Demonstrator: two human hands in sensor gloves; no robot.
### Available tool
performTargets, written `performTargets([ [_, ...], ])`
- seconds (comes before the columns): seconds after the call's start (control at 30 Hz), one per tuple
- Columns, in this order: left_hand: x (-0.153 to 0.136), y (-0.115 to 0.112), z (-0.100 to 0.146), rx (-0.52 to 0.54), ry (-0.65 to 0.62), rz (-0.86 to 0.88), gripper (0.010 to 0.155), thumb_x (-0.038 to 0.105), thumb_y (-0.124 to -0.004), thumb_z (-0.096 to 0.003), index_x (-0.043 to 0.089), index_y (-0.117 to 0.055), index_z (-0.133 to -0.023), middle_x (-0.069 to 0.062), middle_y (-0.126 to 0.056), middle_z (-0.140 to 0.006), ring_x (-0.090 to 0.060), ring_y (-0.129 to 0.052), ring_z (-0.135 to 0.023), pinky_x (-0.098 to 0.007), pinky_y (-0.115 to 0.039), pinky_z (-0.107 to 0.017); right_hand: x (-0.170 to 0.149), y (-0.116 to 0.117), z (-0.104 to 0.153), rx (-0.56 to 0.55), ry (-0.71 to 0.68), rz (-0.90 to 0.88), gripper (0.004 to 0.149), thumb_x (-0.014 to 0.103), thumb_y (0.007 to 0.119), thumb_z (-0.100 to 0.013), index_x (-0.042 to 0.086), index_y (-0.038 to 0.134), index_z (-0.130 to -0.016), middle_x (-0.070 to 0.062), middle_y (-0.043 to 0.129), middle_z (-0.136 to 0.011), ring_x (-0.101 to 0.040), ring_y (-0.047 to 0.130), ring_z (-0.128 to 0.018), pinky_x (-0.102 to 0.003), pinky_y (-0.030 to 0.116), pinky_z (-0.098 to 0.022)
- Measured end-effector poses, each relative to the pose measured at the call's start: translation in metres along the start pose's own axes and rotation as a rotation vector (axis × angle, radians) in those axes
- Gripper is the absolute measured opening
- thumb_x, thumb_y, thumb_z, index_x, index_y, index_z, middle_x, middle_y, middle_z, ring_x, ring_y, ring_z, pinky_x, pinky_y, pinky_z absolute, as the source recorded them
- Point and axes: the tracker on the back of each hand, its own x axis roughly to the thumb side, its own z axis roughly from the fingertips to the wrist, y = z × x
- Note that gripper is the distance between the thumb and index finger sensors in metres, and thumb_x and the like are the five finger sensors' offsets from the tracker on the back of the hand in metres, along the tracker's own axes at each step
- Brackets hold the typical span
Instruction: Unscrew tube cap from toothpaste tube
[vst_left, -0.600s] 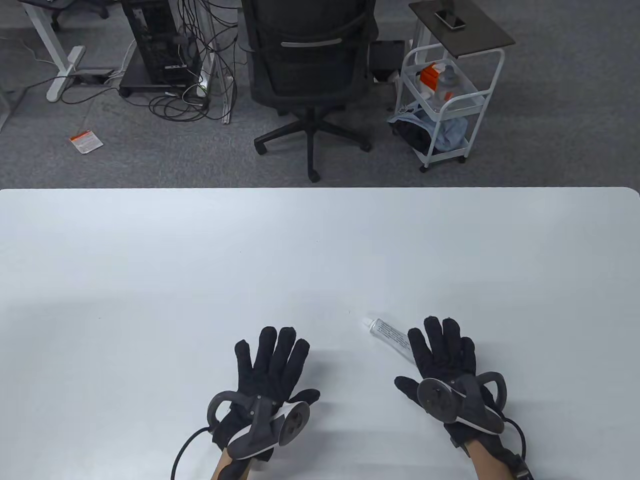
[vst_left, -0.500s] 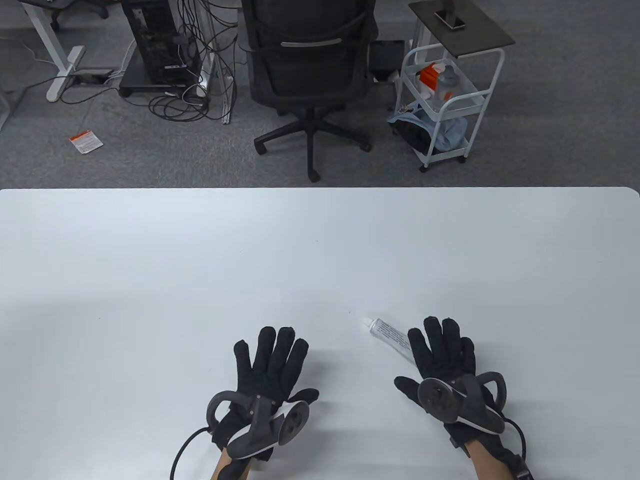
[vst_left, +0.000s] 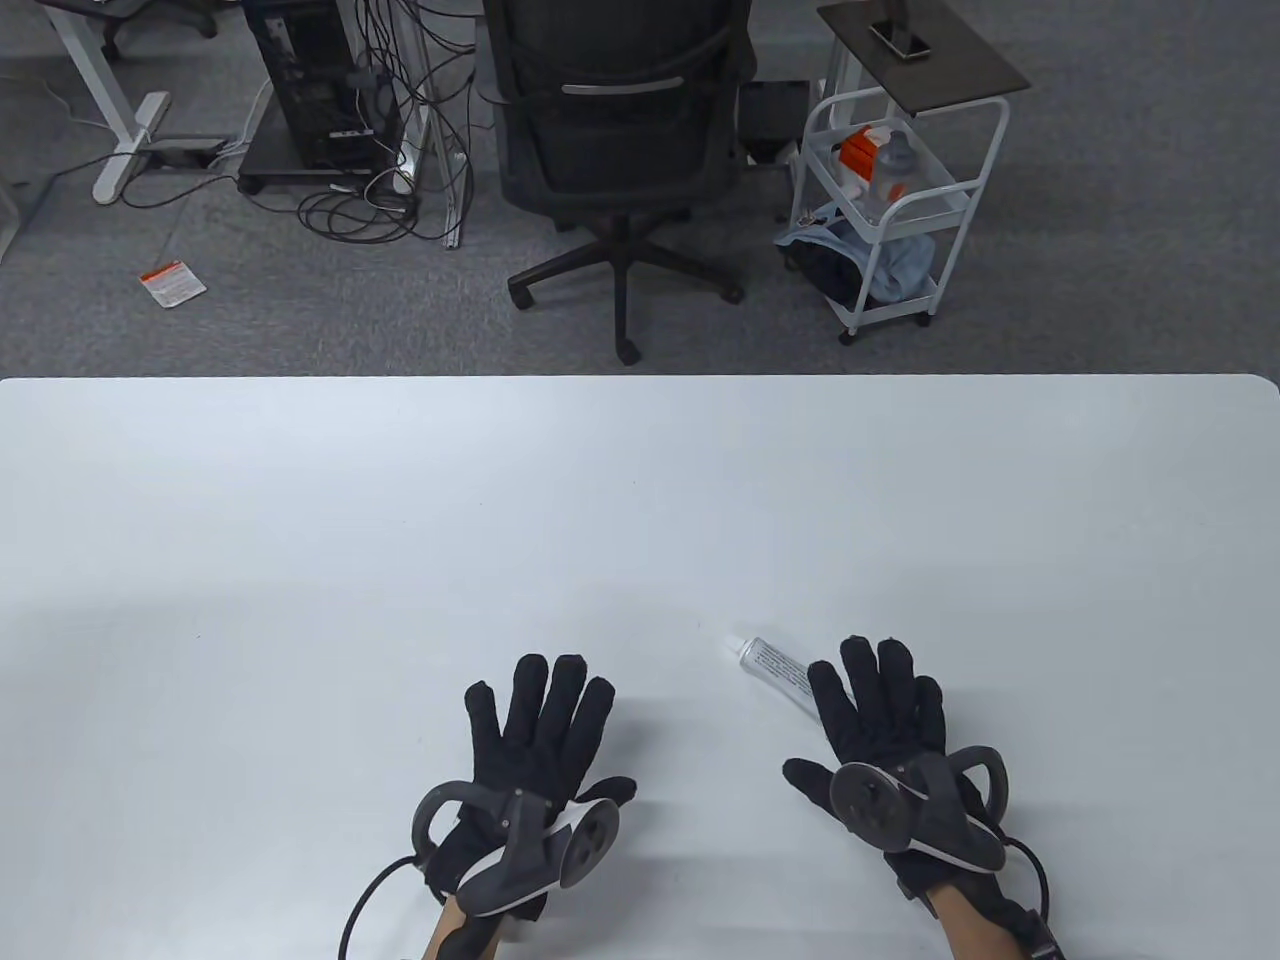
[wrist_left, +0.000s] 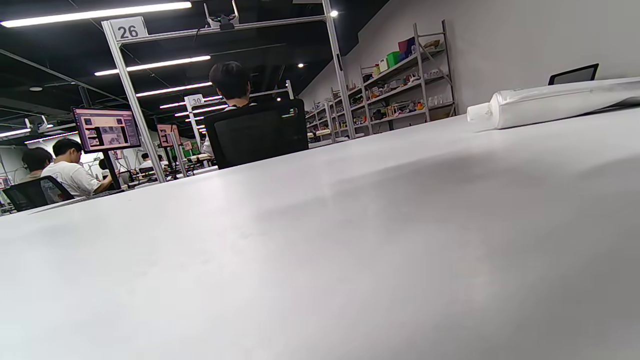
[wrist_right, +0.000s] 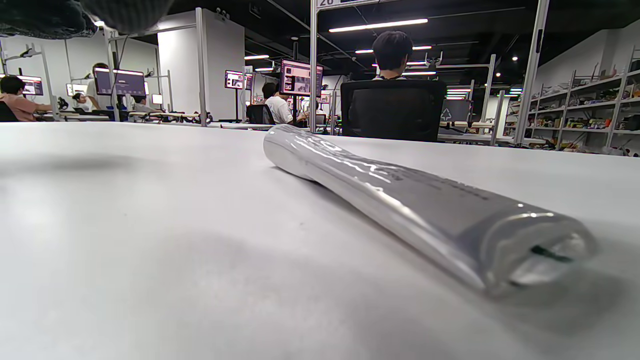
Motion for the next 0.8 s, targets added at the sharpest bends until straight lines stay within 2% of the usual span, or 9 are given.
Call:
performTargets([
  [0.8, 0.0003, -0.0023, -0.0009, -0.019, 0.019, -0.003, 0.087, 0.070, -0.044, -0.0541, 0.023, -0.016, -0.121, -0.014, -0.021, -0.131, -0.047, -0.030, -0.121, -0.076, -0.036, -0.078, 0.0065, -0.0002, 0.0014, 0.026, -0.025, -0.022, 0.088, 0.059, 0.056, -0.054, 0.012, 0.010, -0.113, -0.025, -0.004, -0.114, -0.054, -0.007, -0.100, -0.075, 0.019, -0.072],
])
